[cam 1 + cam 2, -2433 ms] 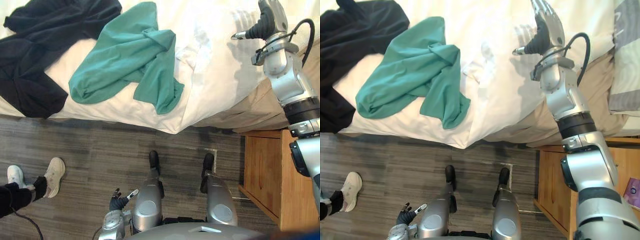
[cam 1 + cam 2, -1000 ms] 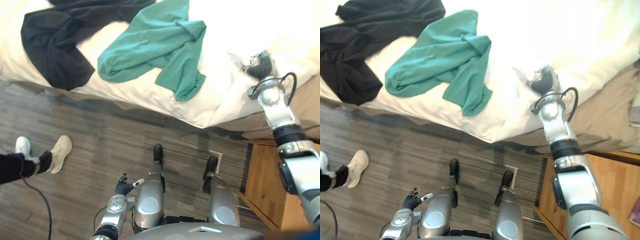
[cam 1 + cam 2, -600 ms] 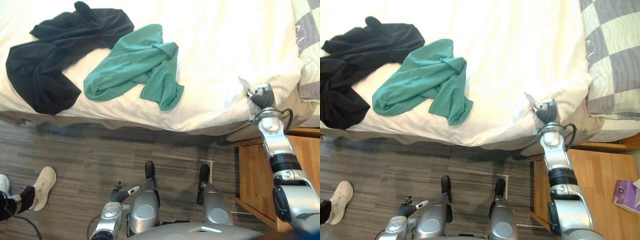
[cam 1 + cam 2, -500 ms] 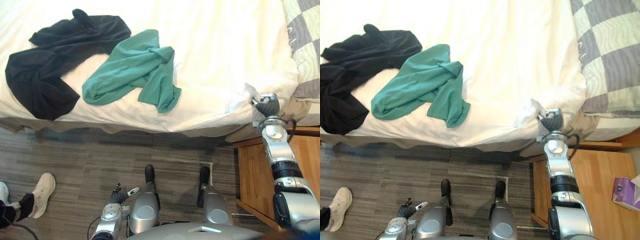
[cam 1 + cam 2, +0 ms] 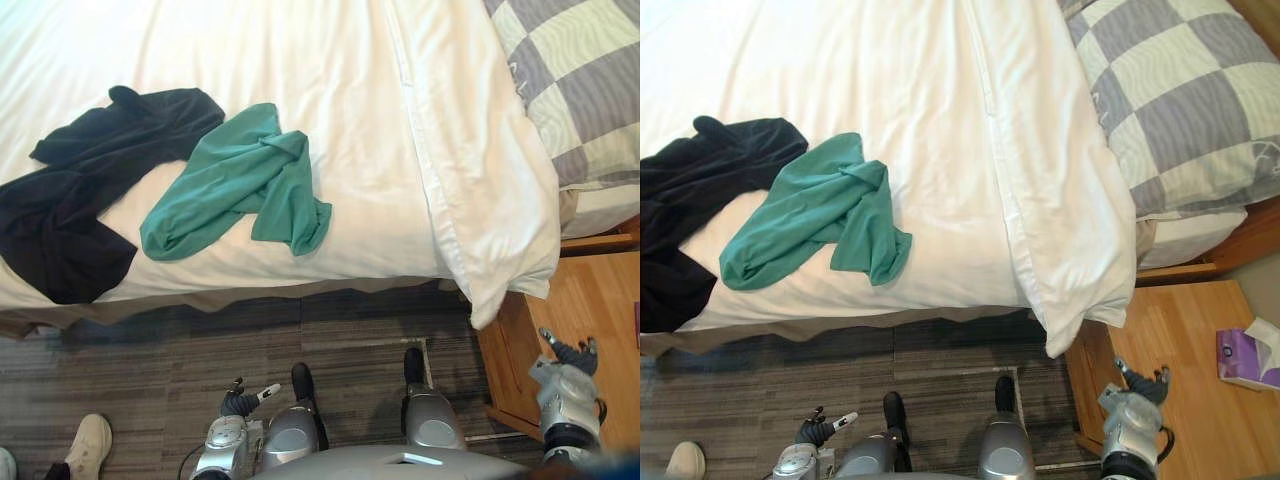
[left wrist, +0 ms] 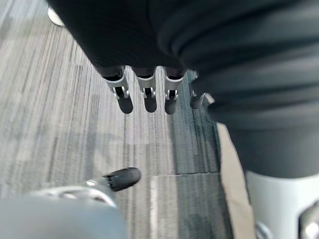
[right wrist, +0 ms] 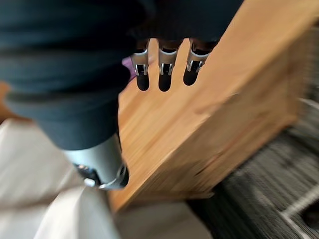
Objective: Tidy the bed and pick cloth on bed and put in laundry
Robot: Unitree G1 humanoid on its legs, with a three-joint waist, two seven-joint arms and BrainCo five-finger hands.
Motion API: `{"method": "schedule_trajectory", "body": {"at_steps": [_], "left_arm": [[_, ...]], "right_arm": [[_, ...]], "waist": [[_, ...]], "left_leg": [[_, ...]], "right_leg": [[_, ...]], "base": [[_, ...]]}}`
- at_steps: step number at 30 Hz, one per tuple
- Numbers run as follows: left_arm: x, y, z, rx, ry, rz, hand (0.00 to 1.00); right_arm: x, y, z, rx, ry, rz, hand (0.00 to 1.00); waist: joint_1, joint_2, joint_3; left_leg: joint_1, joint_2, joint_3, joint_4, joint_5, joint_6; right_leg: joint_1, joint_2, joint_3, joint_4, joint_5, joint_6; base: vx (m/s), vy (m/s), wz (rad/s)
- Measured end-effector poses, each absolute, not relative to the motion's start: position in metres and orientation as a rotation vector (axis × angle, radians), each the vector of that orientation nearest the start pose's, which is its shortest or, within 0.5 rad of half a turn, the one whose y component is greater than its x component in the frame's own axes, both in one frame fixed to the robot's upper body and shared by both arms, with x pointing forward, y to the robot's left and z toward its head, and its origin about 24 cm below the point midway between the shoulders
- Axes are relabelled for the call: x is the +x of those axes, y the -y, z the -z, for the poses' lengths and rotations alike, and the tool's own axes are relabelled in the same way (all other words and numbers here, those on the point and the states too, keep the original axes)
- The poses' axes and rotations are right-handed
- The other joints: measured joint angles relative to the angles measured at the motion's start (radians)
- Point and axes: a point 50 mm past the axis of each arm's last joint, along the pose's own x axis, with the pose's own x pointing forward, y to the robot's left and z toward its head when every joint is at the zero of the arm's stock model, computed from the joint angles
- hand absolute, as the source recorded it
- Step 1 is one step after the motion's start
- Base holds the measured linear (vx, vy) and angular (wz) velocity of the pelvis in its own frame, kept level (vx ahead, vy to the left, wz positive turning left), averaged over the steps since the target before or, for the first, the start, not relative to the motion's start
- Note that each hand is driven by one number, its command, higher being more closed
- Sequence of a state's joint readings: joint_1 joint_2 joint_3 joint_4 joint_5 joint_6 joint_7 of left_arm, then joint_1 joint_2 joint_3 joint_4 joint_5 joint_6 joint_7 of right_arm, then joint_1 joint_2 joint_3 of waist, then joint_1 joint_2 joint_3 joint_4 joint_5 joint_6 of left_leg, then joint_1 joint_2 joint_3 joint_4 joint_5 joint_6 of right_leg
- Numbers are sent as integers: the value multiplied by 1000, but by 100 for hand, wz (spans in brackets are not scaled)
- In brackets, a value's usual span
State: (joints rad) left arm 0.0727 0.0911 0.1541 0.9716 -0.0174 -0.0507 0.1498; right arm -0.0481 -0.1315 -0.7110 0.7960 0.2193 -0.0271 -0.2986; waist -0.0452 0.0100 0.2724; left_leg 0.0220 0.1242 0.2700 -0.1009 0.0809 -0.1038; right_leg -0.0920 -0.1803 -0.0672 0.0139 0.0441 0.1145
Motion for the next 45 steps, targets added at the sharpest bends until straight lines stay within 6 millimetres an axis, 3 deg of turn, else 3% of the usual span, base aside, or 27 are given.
{"method": "schedule_trajectory", "body": {"at_steps": [3, 6, 7, 10, 13, 18, 22, 26, 32, 35, 39, 42, 45], "left_arm": [[110, -211, 151, 48, -1003, -361, 0], [108, -210, 153, 29, -1014, -374, 0], [108, -210, 153, 21, -1016, -383, 0], [106, -210, 153, 17, -1023, -389, 0], [105, -210, 154, 14, -1034, -394, 0], [105, -211, 154, 22, -1034, -391, 0], [105, -211, 153, 53, -1034, -360, 0], [103, -214, 153, 68, -1035, -353, 0], [100, -214, 153, 51, -1029, -360, 0], [98, -212, 154, 34, -1033, -356, 0], [102, -210, 153, 1, -1006, -363, 0], [108, -207, 150, 5, -973, -339, 0], [115, -204, 149, 2, -952, -324, 0]], "right_arm": [[116, 299, 117, 433, -709, 1160, 0], [108, 292, 125, 529, -734, 1206, 0], [106, 293, 126, 569, -727, 1236, 100], [106, 299, 123, 650, -683, 1319, 100], [121, 313, 104, 645, -556, 1336, 100], [165, 354, 36, 531, -179, 1265, 100], [205, 363, -6, 500, -8, 1152, 100], [252, 353, -46, 553, 137, 977, 100], [311, 341, -131, 579, 362, 748, 100], [327, 343, -167, 603, 443, 699, 100], [345, 332, -219, 648, 570, 596, 100], [351, 330, -239, 665, 605, 566, 100], [355, 330, -245, 680, 612, 574, 100]], "waist": [[-1, 3, -36], [0, 4, -42], [1, 3, -50], [2, -1, -63], [3, -3, -70], [2, -6, -71], [3, -6, -71], [10, 1, -64], [31, 33, 15], [43, 43, 71], [55, 54, 119], [59, 70, 144], [62, 85, 155]], "left_leg": [[5, 0, 8, -2, -6, -2], [28, 0, 19, -2, -23, -7], [32, 0, 21, -3, -26, -8], [31, 0, 20, -3, -28, -8], [31, -1, 20, -3, -31, -7], [32, -2, 20, -2, -32, -4], [31, -2, 14, -2, -30, -1], [27, -4, 3, -1, -30, 0], [-28, -12, -24, 3, -19, 7], [-46, -9, -45, 4, -9, 8], [-94, -15, -62, 4, 2, 12], [-128, -25, -78, 4, 10, 20], [-179, -32, -105, 4, 23, 25]], "right_leg": [[8, 0, 0, -9, 0, 0], [32, -1, 1, -16, -1, 1], [35, -1, 1, -17, -2, 2], [36, -1, 1, -19, -3, 2], [38, -2, 1, -22, -3, 3], [38, -2, 1, -20, -6, 1], [35, -2, 1, -11, -5, -1], [28, -4, -2, 5, -17, -3], [-39, -16, -10, 65, -38, 0], [-46, -17, -32, 77, -39, 0], [-97, -24, -34, 101, -39, 0], [-123, -37, -48, 113, -39, 0], [-159, -49, -72, 127, -39, 1]], "base": [[9, 1, -1], [7, 8, -6], [0, 0, 0], [0, 0, 0], [0, 0, 0], [0, 0, 0], [17, -4, 1], [8, -3, 5], [-9, 5, 13], [0, -11, 23], [0, 8, 14], [0, 32, 23], [2, 33, 36]]}}
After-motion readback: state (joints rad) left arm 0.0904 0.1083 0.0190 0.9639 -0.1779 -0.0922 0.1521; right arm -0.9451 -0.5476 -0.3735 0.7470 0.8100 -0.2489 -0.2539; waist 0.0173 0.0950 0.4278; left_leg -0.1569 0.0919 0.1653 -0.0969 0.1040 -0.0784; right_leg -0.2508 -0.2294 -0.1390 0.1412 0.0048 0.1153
